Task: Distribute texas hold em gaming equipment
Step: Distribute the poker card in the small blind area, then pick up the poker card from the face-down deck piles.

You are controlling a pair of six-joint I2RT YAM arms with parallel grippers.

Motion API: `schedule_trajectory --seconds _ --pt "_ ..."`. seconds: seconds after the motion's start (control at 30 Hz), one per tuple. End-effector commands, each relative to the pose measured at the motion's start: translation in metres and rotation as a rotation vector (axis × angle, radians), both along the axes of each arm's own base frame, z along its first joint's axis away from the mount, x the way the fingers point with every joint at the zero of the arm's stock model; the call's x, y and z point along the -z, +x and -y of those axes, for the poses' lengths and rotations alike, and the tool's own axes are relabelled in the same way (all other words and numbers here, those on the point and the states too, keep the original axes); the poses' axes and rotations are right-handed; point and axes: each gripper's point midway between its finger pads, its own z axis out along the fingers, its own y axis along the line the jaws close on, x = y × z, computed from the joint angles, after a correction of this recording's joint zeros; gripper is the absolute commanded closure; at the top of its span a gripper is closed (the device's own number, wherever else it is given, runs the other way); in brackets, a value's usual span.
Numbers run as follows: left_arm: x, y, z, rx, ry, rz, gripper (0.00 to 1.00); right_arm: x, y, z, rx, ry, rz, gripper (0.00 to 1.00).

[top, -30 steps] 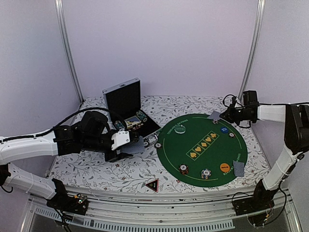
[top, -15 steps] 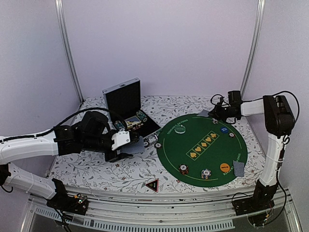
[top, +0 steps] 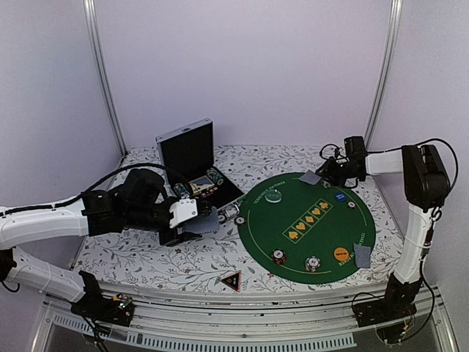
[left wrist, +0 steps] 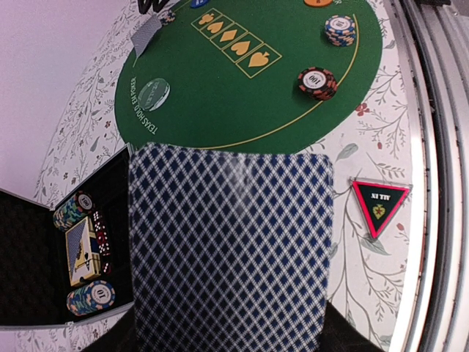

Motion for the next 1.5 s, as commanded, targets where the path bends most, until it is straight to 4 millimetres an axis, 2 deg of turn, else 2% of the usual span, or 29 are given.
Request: schedule_trajectory --seconds 0.0,0.23,0.3,0.37,0.47,0.5,0.57,0.6,0.67,0.77,0.83,1.0,1.33,1.47 --pt "-0.003 0.004 0.0 -0.01 -0.011 0.01 0.4 -0.051 -0.009 0.004 0.001 -0.13 0.1 0.63" --pt "-0.006 0.004 0.0 -0.008 -0.017 0.011 0.4 -0.095 -0.025 -0.001 -0.026 -0.236 0.161 0.57" --pt "-0.006 0.004 0.0 -0.009 -0.017 0.012 0.4 -0.115 -0.031 -0.017 -0.063 -0.262 0.21 0.57" --pt "-0.007 0.004 0.0 -0.009 -0.018 0.014 0.4 -0.137 -0.042 -0.047 -0.156 -0.294 0.265 0.56" --pt "-0.008 0.005 0.0 -0.011 -0.02 0.019 0.4 -0.166 -0.076 -0.125 -0.435 -0.306 0.385 0.53" --pt "-0.008 0.004 0.0 -0.01 -0.02 0.019 0.4 -0.173 -0.093 -0.155 -0.546 -0.27 0.414 0.51" --pt "-0.008 0.005 -0.001 -0.012 -0.02 0.02 0.4 -0.188 -0.141 -0.214 -0.826 -0.12 0.477 0.44" --pt "-0.008 0.005 0.0 -0.012 -0.02 0.021 0.4 -0.196 -0.166 -0.237 -0.94 -0.029 0.502 0.43" --pt "-0.009 0.005 0.0 -0.013 -0.022 0.024 0.4 -0.204 -0.203 -0.271 -1.072 0.078 0.523 0.41" --pt "-0.01 0.006 -0.001 -0.016 -0.022 0.028 0.4 -0.199 -0.229 -0.305 -1.128 0.118 0.507 0.38" --pt "-0.011 0.006 -0.001 -0.018 -0.024 0.031 0.4 -0.189 -0.242 -0.322 -1.146 0.153 0.467 0.34" --pt "-0.012 0.006 -0.001 -0.021 -0.027 0.036 0.4 -0.171 -0.271 -0.352 -1.197 0.172 0.44 0.24" --pt "-0.013 0.007 -0.002 -0.025 -0.03 0.042 0.4 -0.127 -0.279 -0.367 -1.211 0.128 0.374 0.21" --pt "-0.014 0.008 -0.002 -0.027 -0.031 0.044 0.4 -0.114 -0.271 -0.367 -1.172 0.081 0.35 0.22"
